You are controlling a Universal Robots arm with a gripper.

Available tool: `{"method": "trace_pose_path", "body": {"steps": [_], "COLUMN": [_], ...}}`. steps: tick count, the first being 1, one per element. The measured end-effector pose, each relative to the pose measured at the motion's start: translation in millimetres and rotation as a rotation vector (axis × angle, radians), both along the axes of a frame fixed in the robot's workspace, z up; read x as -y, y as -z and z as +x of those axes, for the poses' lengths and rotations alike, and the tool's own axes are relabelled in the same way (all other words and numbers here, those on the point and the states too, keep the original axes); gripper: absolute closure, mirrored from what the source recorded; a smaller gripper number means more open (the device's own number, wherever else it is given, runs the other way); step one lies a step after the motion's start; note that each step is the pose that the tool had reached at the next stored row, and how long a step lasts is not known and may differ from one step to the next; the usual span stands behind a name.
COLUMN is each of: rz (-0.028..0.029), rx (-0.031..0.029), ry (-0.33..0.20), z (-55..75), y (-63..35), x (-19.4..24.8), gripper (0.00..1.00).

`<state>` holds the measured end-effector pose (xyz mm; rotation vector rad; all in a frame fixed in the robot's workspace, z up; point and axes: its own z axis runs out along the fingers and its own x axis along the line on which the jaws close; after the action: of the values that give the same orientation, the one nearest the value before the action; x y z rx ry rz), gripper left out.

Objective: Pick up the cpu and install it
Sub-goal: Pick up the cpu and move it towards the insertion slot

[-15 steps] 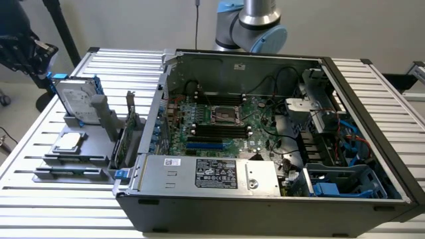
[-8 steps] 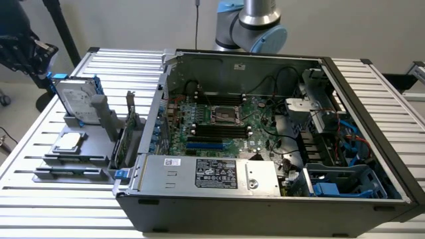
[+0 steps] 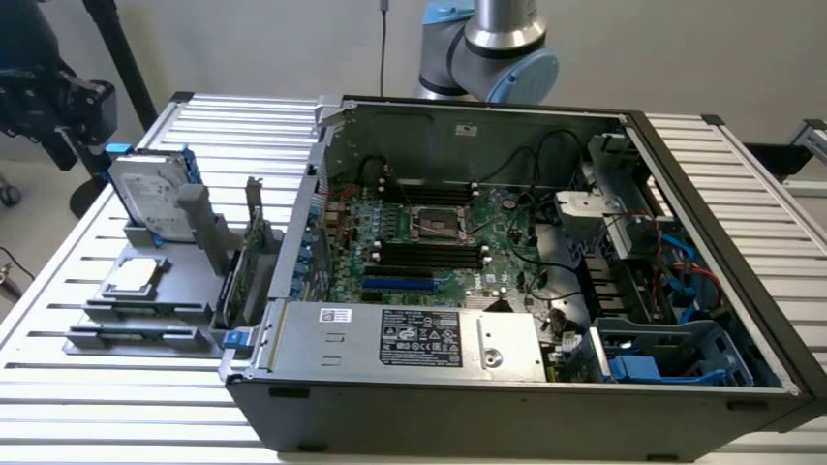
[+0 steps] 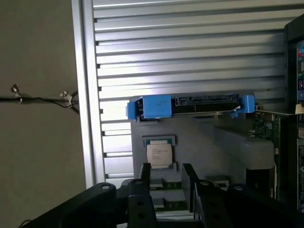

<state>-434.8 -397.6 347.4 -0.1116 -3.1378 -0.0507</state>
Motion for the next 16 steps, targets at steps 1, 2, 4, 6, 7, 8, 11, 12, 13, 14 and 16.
{"method": "trace_pose_path", "body": {"steps": [1, 2, 4, 6, 7, 8, 11, 12, 13, 14, 16], "rz": [0.0001, -0.0001, 0.0, 0.0, 0.0, 0.0001, 0.0, 0.0, 0.0, 0.0, 0.0001], "rx": [0.0, -0.0002, -0.0001, -0.0005, -0.0005, -0.0004, -0.0006, -0.0005, -0.0005, -0.0005, -0.0005], "ry": [0.0, 0.0, 0.0, 0.0, 0.0, 0.0, 0.0, -0.001, -0.001, -0.001, -0.002], "z": [0.0, 0.0, -0.1, -0.1, -0.1, 0.0, 0.0, 0.0, 0.0, 0.0, 0.0], "y": [0.0, 0.1, 1.9, 5.2, 7.0, 9.0, 14.3, 16.1, 18.1, 19.9, 23.5], "x": [0.0, 0.0, 0.0, 0.1, 0.3, 0.5, 1.3, 1.6, 1.9, 2.2, 3.0], "gripper": [0.58, 0.47, 0.41, 0.41, 0.35, 0.35, 0.35, 0.35, 0.35, 0.35, 0.35]}}
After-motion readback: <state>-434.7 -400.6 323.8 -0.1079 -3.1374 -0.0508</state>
